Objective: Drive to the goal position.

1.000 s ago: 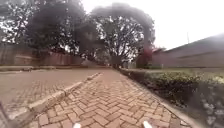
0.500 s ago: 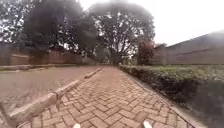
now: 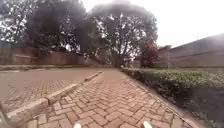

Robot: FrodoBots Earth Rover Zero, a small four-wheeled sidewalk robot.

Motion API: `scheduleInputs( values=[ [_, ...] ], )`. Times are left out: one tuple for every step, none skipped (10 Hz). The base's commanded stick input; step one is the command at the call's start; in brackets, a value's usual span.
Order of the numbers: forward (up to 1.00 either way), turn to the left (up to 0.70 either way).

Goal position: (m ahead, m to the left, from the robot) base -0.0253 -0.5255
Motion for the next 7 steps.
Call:
scheduleInputs(
  values=[
    [0.50, 0.00],
    [0.50, 0.00],
    [0.50, 0.00],
    [0.50, 0.00],
    [0.50, 0.00],
    [0.50, 0.00],
    [0.50, 0.00]
  ],
)
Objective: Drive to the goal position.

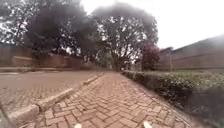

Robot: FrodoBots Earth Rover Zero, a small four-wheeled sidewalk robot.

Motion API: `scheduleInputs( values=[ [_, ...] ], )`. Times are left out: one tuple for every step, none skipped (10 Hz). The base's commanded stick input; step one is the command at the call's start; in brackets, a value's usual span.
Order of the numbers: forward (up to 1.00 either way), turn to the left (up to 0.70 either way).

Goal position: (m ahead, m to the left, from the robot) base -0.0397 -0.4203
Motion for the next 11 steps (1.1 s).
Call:
scheduleInputs(
  values=[
    [0.50, 0.00],
    [0.50, 0.00],
    [0.50, 0.00],
    [0.50, 0.00],
    [0.50, 0.00],
    [0.50, 0.00],
    [0.50, 0.00],
    [0.50, 0.00],
    [0.50, 0.00],
    [0.50, 0.00],
    [0.50, 0.00]
  ],
)
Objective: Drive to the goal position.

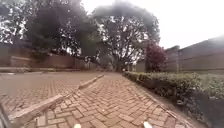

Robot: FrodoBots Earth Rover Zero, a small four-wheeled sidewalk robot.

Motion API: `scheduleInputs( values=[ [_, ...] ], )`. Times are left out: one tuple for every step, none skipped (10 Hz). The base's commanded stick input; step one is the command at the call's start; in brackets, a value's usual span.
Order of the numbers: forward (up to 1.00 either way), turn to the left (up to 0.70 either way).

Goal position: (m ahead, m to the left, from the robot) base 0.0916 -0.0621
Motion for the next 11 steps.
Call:
scheduleInputs(
  values=[
    [0.50, 0.00],
    [0.50, 0.00],
    [0.50, 0.00],
    [0.50, 0.00],
    [0.50, 0.00],
    [0.50, 0.00],
    [0.50, 0.00],
    [0.50, 0.00],
    [0.50, 0.00],
    [0.50, 0.00],
    [0.50, 0.00]
  ],
)
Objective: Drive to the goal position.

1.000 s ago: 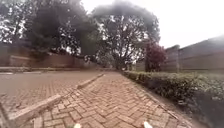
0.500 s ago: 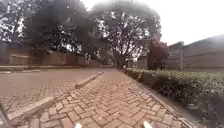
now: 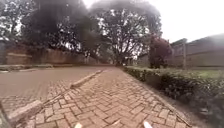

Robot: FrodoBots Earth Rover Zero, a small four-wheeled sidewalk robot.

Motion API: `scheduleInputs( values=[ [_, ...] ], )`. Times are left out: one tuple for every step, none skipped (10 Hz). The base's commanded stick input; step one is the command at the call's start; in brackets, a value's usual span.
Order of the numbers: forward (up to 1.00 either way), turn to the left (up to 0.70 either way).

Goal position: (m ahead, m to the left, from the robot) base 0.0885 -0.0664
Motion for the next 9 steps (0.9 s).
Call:
scheduleInputs(
  values=[
    [0.50, 0.00],
    [0.50, 0.00],
    [0.50, 0.00],
    [0.50, 0.00],
    [0.50, 0.00],
    [0.50, 0.00],
    [0.50, 0.00],
    [0.50, 0.00],
    [0.50, 0.00]
  ],
)
